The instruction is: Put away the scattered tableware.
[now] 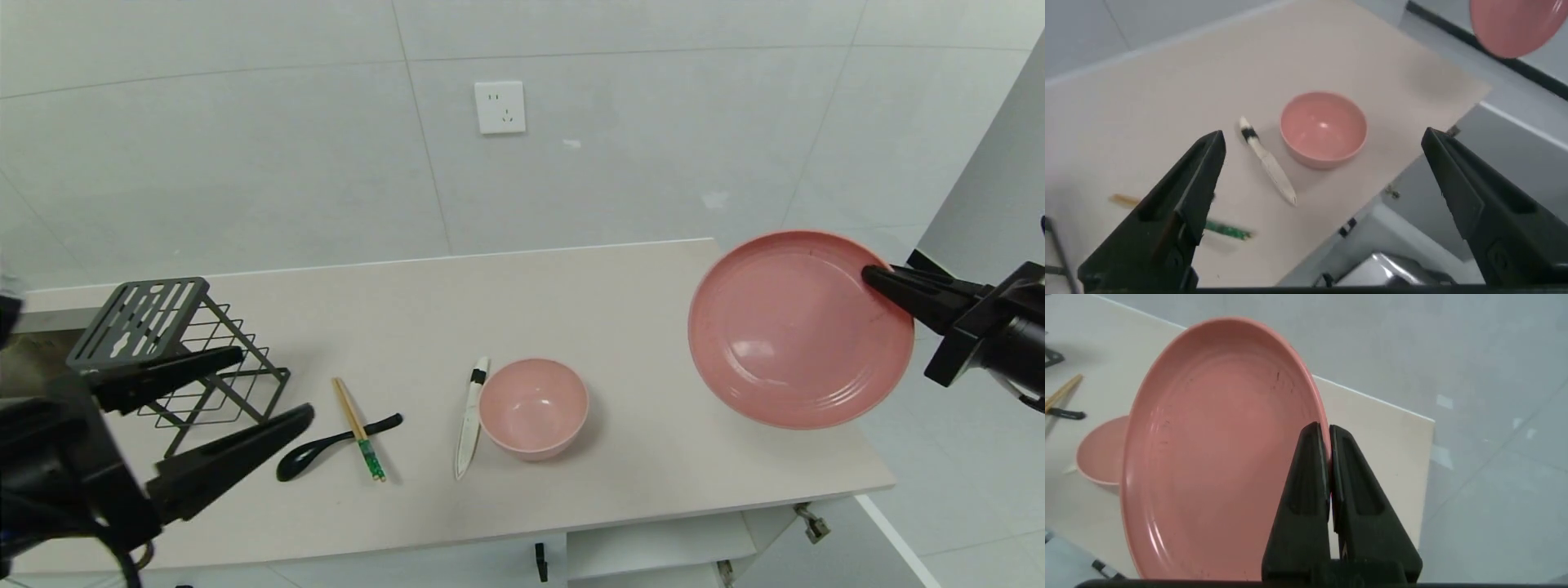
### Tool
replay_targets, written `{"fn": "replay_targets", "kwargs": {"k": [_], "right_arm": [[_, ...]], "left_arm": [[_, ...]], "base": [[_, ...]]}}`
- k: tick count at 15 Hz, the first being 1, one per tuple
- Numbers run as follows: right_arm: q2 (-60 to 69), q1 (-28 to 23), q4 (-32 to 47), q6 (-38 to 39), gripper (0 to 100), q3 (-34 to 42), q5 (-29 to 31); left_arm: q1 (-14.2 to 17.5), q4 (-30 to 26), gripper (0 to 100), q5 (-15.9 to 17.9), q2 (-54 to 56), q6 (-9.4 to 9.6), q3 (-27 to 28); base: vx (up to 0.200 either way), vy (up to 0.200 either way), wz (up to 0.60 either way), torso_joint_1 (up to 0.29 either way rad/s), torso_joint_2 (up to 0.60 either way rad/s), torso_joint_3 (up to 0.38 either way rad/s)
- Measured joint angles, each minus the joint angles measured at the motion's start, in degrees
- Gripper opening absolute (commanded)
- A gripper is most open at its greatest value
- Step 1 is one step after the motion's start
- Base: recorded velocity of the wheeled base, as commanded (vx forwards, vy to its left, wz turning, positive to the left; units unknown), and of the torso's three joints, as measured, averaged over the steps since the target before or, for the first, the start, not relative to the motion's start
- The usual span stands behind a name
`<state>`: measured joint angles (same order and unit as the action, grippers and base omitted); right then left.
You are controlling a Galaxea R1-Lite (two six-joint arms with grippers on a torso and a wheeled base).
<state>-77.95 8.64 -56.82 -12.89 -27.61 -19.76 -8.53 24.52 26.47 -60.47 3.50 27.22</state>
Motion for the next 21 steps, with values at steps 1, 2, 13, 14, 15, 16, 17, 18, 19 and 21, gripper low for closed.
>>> {"fn": "replay_targets", "kwargs": {"k": [1,2,13,14,15,16,17,18,19,21], "right_arm": [[-1.0,0.94,-1.54,0.0,0,0.83,-0.05],[-2.15,1.46,-3.78,0.05,0,1.66,-0.09],[-4.55,0.11,-7.74,0.0,0,2.43,-2.55],[-4.5,0.15,-7.88,-0.05,0,2.51,-2.57],[-4.35,0.15,-8.0,-0.13,0,2.51,-2.62],[-4.0,0.22,-8.09,-0.3,0,2.51,-2.86],[-3.56,0.45,-8.13,-0.74,0,2.65,-3.17],[-3.19,0.54,-8.13,-0.96,0,2.84,-3.28],[-2.86,0.56,-8.13,-0.99,0,3.17,-3.3],[-2.38,0.63,-8.09,-1.07,0,4.33,-3.33]], "left_arm": [[-0.89,0.0,100,-0.71,-3.78,0.13,0.37],[-1.44,0.22,100,-0.99,-7.25,0.24,0.69],[-6.34,2.13,100,-7.4,-31.98,-2.71,7.51],[-7.47,2.17,100,-9.01,-33.85,-3.17,9.02],[-8.47,2.22,100,-9.86,-35.58,-3.36,10.62],[-9.4,2.63,100,-10.18,-37.17,-3.45,12.3],[-10.14,3.01,100,-10.33,-38.73,-3.47,14.03],[-10.51,3.12,100,-10.57,-40.11,-3.47,15.49],[-10.67,3.21,100,-11.01,-41.59,-3.45,17.09],[-10.73,3.6,100,-11.53,-44.65,-3.47,20.46]], "base": [[0.0,0.0,0.0,0.0,0.0,0.0],[0.0,0.0,0.0,0.0,0.0,0.0],[0.0,0.0,0.0,0.0,0.0,0.0],[0.0,0.0,0.0,0.0,0.0,0.0],[0.0,0.0,0.0,0.0,0.0,0.0],[0.0,0.0,0.0,0.0,0.0,0.0],[0.0,0.0,0.0,0.0,0.0,0.0],[0.0,0.0,0.0,0.0,0.0,0.0],[0.0,0.0,0.0,0.0,0.0,0.0],[0.0,0.0,0.0,0.0,0.0,0.0]]}}
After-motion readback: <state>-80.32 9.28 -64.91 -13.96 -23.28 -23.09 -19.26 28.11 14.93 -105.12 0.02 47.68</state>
